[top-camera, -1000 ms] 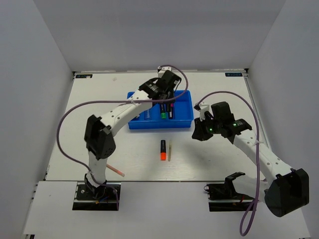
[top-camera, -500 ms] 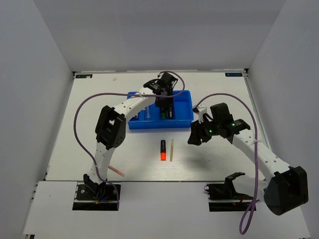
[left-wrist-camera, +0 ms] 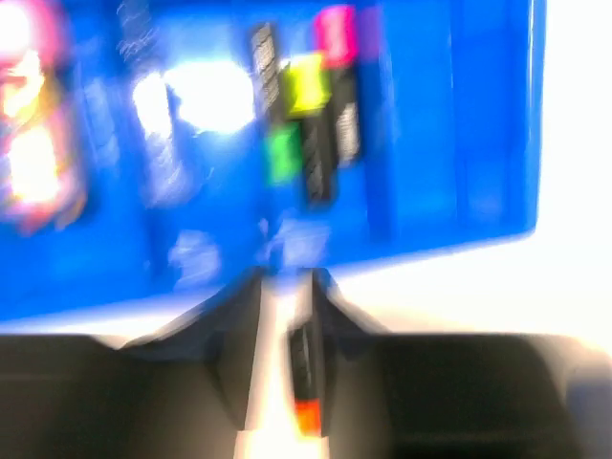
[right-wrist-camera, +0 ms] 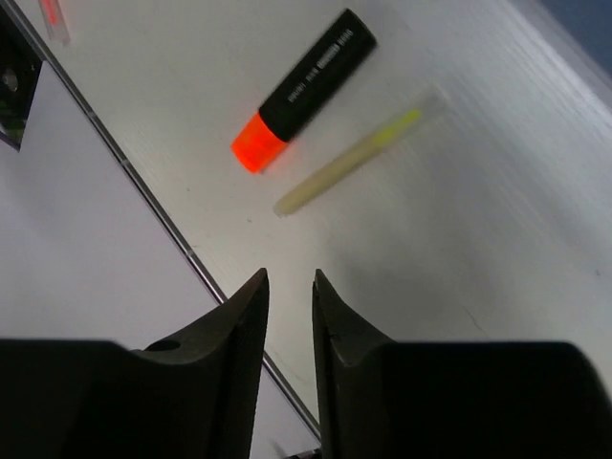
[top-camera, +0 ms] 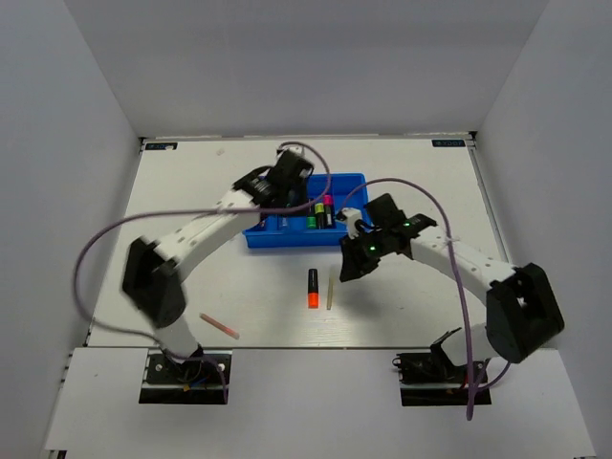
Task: Sort the stationery into containers
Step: Pick up the stationery from the center of the board.
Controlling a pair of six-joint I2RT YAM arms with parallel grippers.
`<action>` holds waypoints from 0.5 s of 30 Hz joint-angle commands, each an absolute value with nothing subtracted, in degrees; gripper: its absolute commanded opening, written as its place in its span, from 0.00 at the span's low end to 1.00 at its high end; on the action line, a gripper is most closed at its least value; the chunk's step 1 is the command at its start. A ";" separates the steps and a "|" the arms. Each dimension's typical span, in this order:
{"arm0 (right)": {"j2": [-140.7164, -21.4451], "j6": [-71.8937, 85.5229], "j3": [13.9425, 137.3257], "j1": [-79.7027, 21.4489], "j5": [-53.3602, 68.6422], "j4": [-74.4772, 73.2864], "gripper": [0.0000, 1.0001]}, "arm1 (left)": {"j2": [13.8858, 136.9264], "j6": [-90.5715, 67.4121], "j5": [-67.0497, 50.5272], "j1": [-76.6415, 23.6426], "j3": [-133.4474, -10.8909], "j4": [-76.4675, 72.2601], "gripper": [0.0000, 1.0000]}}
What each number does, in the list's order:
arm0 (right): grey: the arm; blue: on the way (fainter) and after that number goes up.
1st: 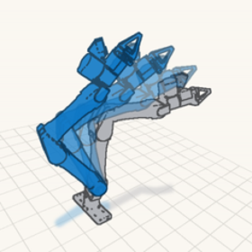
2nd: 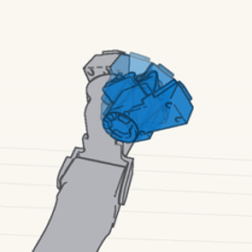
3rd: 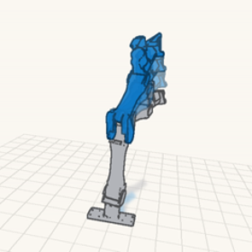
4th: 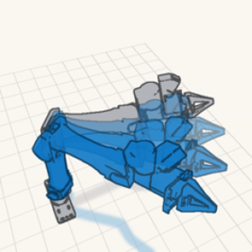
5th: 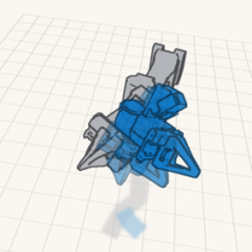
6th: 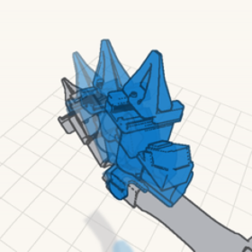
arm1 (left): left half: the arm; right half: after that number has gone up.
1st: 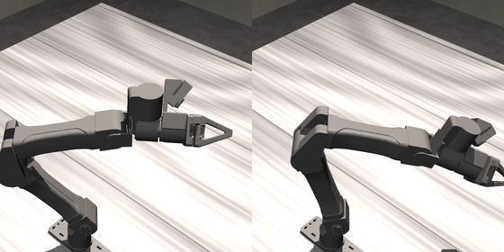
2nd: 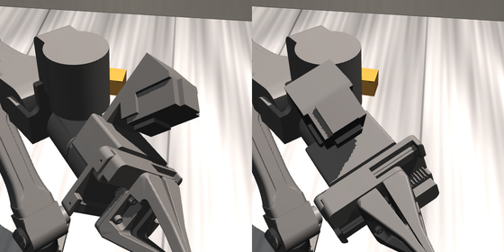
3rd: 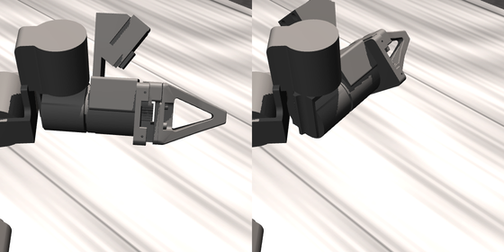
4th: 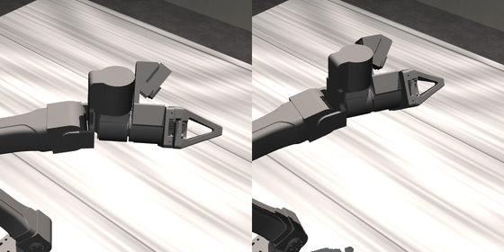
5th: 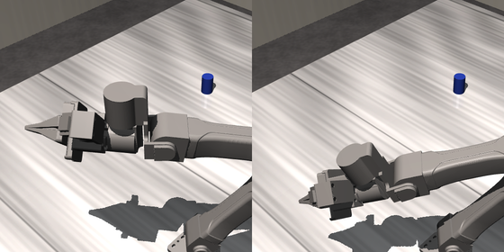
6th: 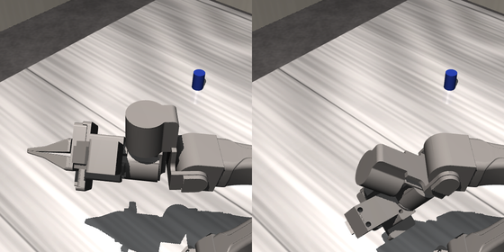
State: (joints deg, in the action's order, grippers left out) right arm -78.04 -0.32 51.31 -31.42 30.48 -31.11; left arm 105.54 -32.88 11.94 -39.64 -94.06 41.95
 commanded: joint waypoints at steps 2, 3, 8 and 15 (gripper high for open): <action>-83.75 3.25 59.57 -39.61 25.67 -28.65 0.32 | 82.30 -32.16 22.92 -43.42 -80.19 42.63 0.66; -85.50 4.82 60.20 -40.51 22.01 -28.48 0.35 | 73.83 -32.34 24.59 -43.68 -71.02 42.63 0.72; -92.19 9.39 66.43 -45.43 10.14 -28.21 0.57 | 59.08 -41.99 31.11 -43.68 -54.86 55.27 0.82; -100.70 14.15 70.57 -50.97 0.26 -28.91 0.62 | 42.47 -60.45 34.98 -43.86 -41.15 67.67 0.82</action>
State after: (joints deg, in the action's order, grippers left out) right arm -98.26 10.76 67.05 -49.34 6.61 -28.75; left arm 47.03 -51.13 31.35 -43.77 -43.53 61.60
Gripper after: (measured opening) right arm 0.615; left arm 0.822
